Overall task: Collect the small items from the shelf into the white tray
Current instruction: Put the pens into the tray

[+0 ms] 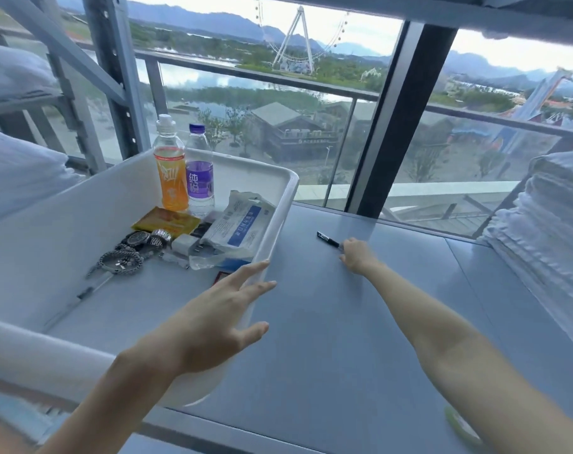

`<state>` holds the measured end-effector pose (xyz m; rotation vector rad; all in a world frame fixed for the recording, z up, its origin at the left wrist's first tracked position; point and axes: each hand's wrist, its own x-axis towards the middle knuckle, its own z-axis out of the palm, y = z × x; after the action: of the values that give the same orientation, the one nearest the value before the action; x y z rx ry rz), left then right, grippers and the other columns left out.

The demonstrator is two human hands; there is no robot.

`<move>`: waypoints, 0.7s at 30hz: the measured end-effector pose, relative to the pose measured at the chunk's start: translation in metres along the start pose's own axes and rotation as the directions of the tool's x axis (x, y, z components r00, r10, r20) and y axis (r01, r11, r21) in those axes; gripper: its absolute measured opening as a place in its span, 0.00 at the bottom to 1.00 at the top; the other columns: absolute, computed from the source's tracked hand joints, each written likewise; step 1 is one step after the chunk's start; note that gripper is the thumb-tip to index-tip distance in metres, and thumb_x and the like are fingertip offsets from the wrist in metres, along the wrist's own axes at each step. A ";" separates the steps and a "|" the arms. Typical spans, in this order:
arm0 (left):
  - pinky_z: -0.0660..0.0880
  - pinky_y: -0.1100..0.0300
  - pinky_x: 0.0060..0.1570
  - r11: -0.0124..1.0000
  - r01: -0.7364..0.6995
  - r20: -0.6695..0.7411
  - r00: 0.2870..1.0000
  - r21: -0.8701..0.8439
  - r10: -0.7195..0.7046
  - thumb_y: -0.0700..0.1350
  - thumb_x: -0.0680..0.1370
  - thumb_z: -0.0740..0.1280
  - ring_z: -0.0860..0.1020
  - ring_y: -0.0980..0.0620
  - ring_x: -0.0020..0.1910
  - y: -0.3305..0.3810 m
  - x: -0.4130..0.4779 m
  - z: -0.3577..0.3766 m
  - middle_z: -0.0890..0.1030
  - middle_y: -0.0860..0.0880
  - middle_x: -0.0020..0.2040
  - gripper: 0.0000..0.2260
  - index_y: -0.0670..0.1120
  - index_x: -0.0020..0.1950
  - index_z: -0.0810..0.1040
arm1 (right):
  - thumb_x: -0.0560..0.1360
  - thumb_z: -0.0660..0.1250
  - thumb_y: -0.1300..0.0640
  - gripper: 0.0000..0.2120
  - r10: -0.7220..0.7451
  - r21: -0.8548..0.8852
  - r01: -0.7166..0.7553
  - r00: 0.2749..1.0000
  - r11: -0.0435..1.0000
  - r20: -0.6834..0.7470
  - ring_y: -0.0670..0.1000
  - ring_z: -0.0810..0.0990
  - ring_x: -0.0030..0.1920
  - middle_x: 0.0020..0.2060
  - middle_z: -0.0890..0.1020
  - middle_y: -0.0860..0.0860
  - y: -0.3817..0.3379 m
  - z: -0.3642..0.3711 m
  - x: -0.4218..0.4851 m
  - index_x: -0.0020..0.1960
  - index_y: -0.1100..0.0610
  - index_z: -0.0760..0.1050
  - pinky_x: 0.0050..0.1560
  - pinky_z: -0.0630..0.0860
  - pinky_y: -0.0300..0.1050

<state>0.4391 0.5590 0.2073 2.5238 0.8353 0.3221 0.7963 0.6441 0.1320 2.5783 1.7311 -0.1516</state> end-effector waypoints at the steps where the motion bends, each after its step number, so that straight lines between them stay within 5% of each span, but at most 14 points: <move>1: 0.54 0.63 0.71 1.000 -0.001 -0.003 1.000 0.004 0.001 0.55 0.77 0.62 0.49 0.66 0.73 0.001 0.000 0.000 0.44 0.69 0.73 0.27 0.58 0.74 0.58 | 0.79 0.59 0.57 0.14 0.003 0.010 -0.002 0.999 1.000 -0.044 0.59 0.71 0.63 0.62 0.72 0.58 0.000 0.001 0.000 0.62 0.61 0.69 0.60 0.72 0.52; 6: 0.55 0.65 0.69 1.000 0.002 -0.014 1.000 0.003 -0.002 0.54 0.77 0.62 0.50 0.66 0.73 0.004 -0.001 -0.001 0.45 0.68 0.73 0.25 0.59 0.73 0.60 | 0.76 0.61 0.62 0.12 0.023 0.077 -0.019 0.998 0.997 -0.052 0.59 0.76 0.56 0.56 0.77 0.59 -0.004 0.002 -0.003 0.58 0.61 0.69 0.51 0.74 0.49; 10: 0.55 0.64 0.70 1.000 0.002 -0.026 1.000 0.018 -0.002 0.54 0.77 0.62 0.50 0.65 0.74 0.006 -0.001 0.000 0.45 0.67 0.74 0.26 0.58 0.73 0.59 | 0.73 0.66 0.58 0.24 -0.011 0.218 0.002 0.999 0.976 0.038 0.59 0.77 0.54 0.55 0.77 0.59 -0.010 -0.008 -0.008 0.66 0.59 0.64 0.53 0.75 0.51; 14: 0.55 0.61 0.73 1.000 0.004 -0.038 0.999 0.028 -0.003 0.55 0.78 0.60 0.48 0.64 0.74 0.007 -0.001 0.002 0.45 0.65 0.75 0.26 0.56 0.74 0.58 | 0.72 0.66 0.57 0.33 -0.035 0.396 0.074 0.994 0.915 -0.105 0.58 0.78 0.49 0.45 0.80 0.58 -0.027 -0.044 -0.022 0.73 0.53 0.56 0.53 0.73 0.51; 18: 0.55 0.64 0.72 0.997 -0.029 -0.123 0.992 0.078 0.038 0.59 0.78 0.59 0.50 0.63 0.74 0.003 -0.006 -0.005 0.51 0.61 0.76 0.28 0.54 0.75 0.56 | 0.72 0.66 0.62 0.36 -0.077 0.592 0.249 0.951 0.767 -0.301 0.53 0.75 0.36 0.36 0.75 0.55 -0.058 -0.105 -0.054 0.74 0.45 0.54 0.46 0.76 0.49; 21: 0.50 0.69 0.69 0.986 -0.066 -0.161 0.983 0.152 0.090 0.62 0.76 0.56 0.53 0.64 0.73 -0.021 -0.025 -0.029 0.59 0.58 0.75 0.29 0.53 0.74 0.58 | 0.71 0.67 0.68 0.40 -0.226 0.771 0.357 0.934 0.527 -0.277 0.49 0.77 0.33 0.37 0.74 0.55 -0.097 -0.143 -0.085 0.72 0.40 0.55 0.39 0.82 0.42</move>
<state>0.3991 0.5688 0.2201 2.7001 0.8517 0.5227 0.6836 0.6138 0.2853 2.8030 2.6398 -1.0520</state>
